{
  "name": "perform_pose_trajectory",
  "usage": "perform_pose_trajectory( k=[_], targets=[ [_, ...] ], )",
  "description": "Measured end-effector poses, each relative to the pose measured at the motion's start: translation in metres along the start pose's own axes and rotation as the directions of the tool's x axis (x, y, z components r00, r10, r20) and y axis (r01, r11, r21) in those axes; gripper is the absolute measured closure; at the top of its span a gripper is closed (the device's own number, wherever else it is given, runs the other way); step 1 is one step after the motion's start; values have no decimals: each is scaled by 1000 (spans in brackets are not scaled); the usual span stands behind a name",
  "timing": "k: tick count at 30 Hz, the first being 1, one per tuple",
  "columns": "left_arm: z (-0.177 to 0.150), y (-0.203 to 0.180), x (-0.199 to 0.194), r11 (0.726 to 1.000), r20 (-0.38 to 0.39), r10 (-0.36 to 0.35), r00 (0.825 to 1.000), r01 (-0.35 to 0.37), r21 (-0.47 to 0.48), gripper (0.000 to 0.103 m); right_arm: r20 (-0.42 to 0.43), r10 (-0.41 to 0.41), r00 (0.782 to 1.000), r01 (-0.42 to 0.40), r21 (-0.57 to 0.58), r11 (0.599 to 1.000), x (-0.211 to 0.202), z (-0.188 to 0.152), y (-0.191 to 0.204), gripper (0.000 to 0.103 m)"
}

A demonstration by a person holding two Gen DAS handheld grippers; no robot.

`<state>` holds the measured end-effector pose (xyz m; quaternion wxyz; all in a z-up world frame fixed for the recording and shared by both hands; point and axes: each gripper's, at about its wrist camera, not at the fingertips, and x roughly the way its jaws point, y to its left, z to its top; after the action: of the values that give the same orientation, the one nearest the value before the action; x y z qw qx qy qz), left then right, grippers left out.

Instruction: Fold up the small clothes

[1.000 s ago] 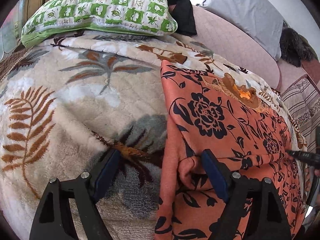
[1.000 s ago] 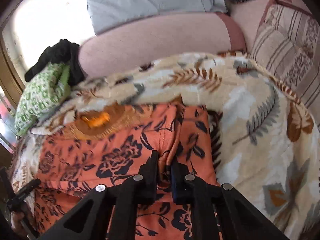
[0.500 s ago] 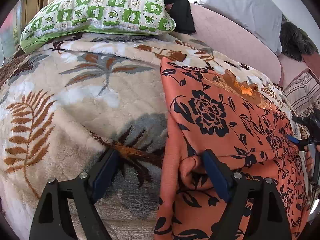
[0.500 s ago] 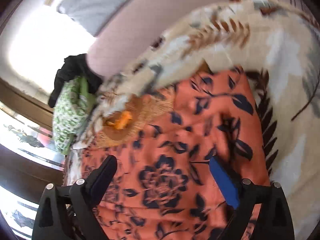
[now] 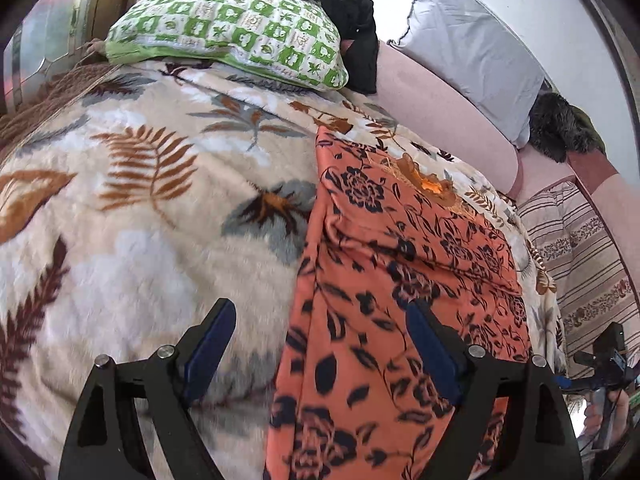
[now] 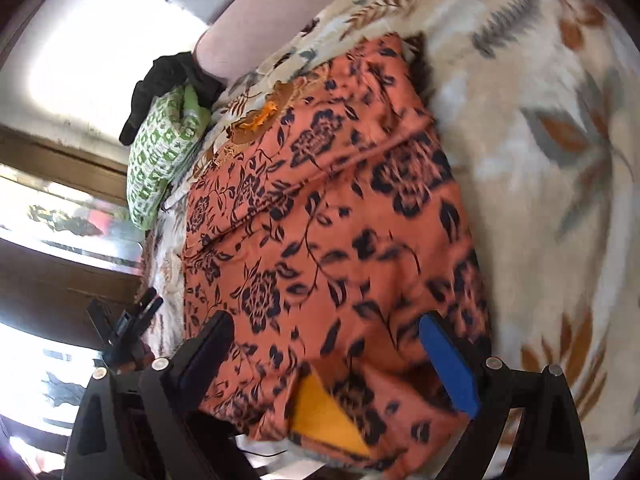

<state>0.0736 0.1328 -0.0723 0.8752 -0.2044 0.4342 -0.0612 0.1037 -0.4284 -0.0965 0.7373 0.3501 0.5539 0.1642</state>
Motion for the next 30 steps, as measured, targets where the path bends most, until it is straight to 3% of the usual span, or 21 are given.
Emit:
perform_pose_trajectory(
  k=[1, 3, 6, 7, 9, 10, 12, 15, 18, 22, 23, 24, 25, 26, 27, 30],
  targets=[
    [-12, 3, -8, 1000, -13, 2, 1000, -2, -15, 15, -12, -3, 1000, 4, 44, 999, -3, -10, -7, 8],
    [-35, 8, -15, 999, -45, 4, 999, -6, -43, 15, 13, -44, 999, 43, 27, 999, -8, -21, -4, 7],
    [-62, 14, -19, 997, -91, 24, 996, -30, -71, 15, -5, 29, 1000, -29, 20, 999, 3, -19, 7, 7],
    [-68, 14, -21, 996, -105, 31, 994, -39, -76, 15, -18, 16, 1000, -15, 7, 1000, 8, -20, 11, 7],
    [-78, 15, -32, 995, -95, 21, 995, -30, -94, 15, 33, -141, 989, 144, -119, 982, 11, -28, 37, 7],
    [-84, 16, -37, 995, -89, 21, 996, -29, -96, 15, 80, -240, 967, 252, -205, 946, 9, -40, 49, 7],
    [-93, 14, -44, 996, -89, 36, 995, -43, -77, 15, 174, -392, 903, 429, -358, 829, 11, -72, 68, 7],
    [-106, 16, -44, 996, -125, 13, 992, -24, -83, 15, 211, -514, 832, 542, -509, 668, 27, -114, 71, 8],
    [-113, 17, -38, 995, -147, -13, 989, -2, -100, 15, 239, -565, 789, 593, -534, 603, 41, -126, 63, 8],
    [-123, 11, -24, 998, -192, -2, 981, -11, -68, 15, 219, -614, 759, 627, -500, 597, 52, -127, 45, 12],
    [-125, 9, -21, 999, -199, 22, 980, -31, -42, 15, 222, -633, 742, 648, -482, 590, 52, -127, 41, 22],
    [-128, 7, -18, 999, -210, 38, 977, -43, -20, 34, 214, -649, 730, 663, -452, 597, 49, -125, 33, 32],
    [-130, 6, -13, 999, -232, 50, 971, -50, 6, 63, 188, -644, 741, 654, -416, 631, 45, -122, 23, 60],
    [-132, 5, -12, 996, -235, 91, 968, -86, 32, 68, 160, -612, 774, 621, -377, 687, 39, -120, 14, 69],
    [-131, 5, -13, 996, -232, 94, 968, -89, 33, 72, 153, -598, 786, 609, -349, 712, 34, -118, 8, 69],
    [-127, 13, -17, 998, -225, 59, 973, -66, -20, 84, 183, -610, 771, 634, -308, 709, 19, -120, 2, 73]
  ],
)
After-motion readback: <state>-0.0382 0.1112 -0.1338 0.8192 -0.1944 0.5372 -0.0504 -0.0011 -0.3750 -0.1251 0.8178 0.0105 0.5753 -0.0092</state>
